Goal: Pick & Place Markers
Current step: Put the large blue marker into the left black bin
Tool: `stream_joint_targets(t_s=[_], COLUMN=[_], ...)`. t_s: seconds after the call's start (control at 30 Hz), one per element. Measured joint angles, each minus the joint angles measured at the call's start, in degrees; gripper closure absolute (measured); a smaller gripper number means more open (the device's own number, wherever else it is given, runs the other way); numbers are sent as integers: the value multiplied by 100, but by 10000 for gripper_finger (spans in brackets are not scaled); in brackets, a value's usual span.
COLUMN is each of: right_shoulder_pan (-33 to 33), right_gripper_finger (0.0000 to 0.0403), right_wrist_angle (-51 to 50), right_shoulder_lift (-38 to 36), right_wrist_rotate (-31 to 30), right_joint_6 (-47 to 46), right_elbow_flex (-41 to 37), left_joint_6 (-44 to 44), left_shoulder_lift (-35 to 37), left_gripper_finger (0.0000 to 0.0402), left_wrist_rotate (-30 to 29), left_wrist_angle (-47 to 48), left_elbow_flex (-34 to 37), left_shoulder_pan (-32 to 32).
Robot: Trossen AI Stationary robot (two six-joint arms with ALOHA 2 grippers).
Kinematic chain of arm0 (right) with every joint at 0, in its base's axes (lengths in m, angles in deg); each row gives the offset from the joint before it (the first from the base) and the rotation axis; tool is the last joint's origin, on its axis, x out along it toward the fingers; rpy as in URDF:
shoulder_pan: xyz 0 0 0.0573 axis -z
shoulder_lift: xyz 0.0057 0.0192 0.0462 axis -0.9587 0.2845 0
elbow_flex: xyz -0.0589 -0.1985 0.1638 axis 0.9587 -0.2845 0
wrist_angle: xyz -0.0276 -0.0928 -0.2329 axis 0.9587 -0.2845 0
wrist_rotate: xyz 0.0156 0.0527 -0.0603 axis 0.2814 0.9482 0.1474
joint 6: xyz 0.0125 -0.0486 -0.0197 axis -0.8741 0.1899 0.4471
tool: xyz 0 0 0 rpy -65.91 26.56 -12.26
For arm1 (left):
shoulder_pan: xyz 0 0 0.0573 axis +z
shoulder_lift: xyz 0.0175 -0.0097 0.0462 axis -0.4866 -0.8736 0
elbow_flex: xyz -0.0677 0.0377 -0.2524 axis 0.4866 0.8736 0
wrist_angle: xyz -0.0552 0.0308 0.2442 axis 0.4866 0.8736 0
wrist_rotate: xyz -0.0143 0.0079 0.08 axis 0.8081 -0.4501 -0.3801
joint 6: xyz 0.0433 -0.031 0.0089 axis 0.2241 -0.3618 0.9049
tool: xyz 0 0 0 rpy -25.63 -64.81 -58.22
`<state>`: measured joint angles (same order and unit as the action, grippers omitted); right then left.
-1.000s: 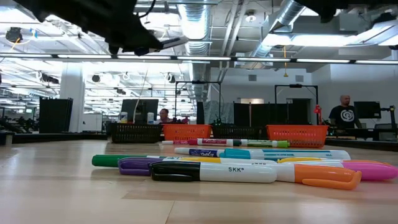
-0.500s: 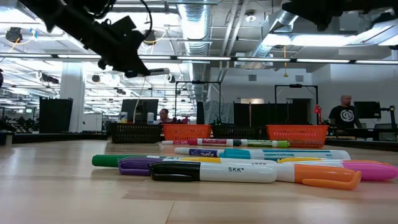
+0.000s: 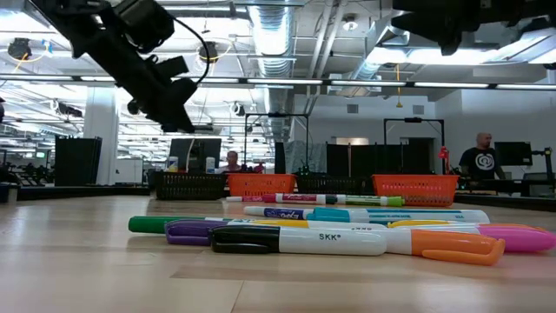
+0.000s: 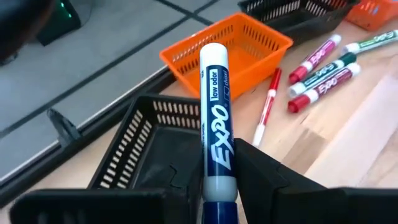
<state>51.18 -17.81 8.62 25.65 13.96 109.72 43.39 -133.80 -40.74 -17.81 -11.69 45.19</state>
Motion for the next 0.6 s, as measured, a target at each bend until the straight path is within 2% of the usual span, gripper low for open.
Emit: stream_joint_targets(t_s=[0.4, 0.6], right_shoulder_pan=[-13, 1], right_gripper_finger=[239, 239], right_wrist_angle=[346, 352], right_shoulder_lift=[609, 676], right_wrist_rotate=[2, 0], right_joint_6=[-4, 336], right_elbow_flex=[3, 235], left_joint_6=[318, 869], left_shoulder_lift=[0, 0], left_gripper_finger=[317, 317], left_wrist_rotate=[86, 870], left_wrist_angle=[-163, -987], left_elbow_flex=[533, 764], left_shoulder_pan=[664, 1025])
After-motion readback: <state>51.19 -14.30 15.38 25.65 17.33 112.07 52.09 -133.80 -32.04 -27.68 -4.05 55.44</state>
